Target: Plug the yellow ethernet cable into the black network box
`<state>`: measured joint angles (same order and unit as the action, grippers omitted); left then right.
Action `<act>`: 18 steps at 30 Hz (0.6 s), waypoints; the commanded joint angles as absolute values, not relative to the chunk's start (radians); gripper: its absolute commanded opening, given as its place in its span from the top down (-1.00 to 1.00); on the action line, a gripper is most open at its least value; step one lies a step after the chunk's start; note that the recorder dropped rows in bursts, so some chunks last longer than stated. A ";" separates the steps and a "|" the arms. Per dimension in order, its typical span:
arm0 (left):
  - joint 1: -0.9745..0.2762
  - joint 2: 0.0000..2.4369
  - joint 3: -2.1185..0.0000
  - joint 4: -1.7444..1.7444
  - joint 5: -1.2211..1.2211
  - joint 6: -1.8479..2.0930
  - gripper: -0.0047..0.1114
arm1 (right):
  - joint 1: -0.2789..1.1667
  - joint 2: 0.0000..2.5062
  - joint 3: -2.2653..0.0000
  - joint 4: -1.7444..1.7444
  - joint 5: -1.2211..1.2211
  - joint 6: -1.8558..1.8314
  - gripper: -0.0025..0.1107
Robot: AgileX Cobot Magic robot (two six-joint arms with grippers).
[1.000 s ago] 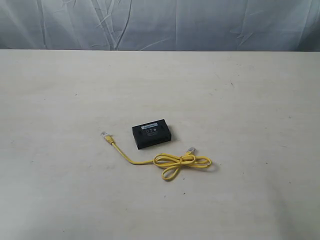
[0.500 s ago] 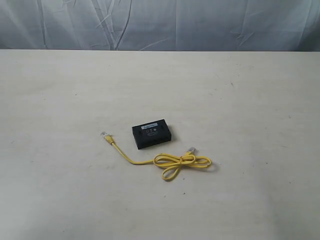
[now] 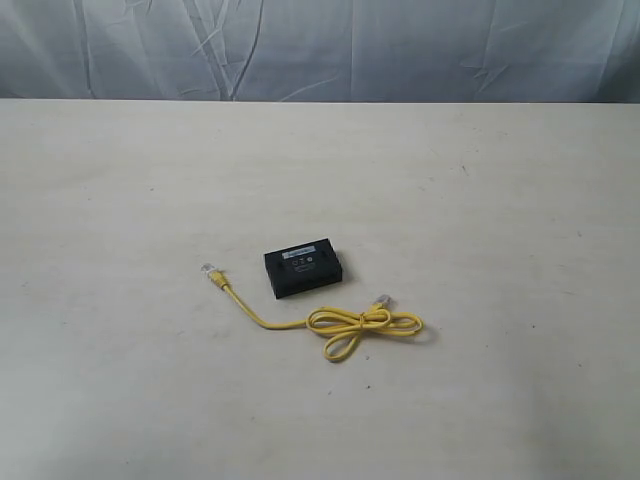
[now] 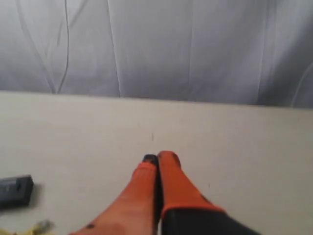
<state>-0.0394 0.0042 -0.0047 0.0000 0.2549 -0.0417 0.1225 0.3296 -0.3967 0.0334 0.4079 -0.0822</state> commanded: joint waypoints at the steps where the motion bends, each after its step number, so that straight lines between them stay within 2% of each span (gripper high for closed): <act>1: -0.042 0.000 0.000 0.000 0.241 -0.043 0.92 | 0.117 0.524 -0.526 -0.032 0.592 -0.089 0.96; 7: -0.042 0.000 0.000 0.000 0.241 -0.043 0.92 | 0.117 0.713 -0.533 0.070 0.494 -0.071 0.96; 18: -0.042 0.000 0.000 0.000 0.241 -0.043 0.92 | 0.157 1.082 -0.623 0.258 0.581 -0.114 0.96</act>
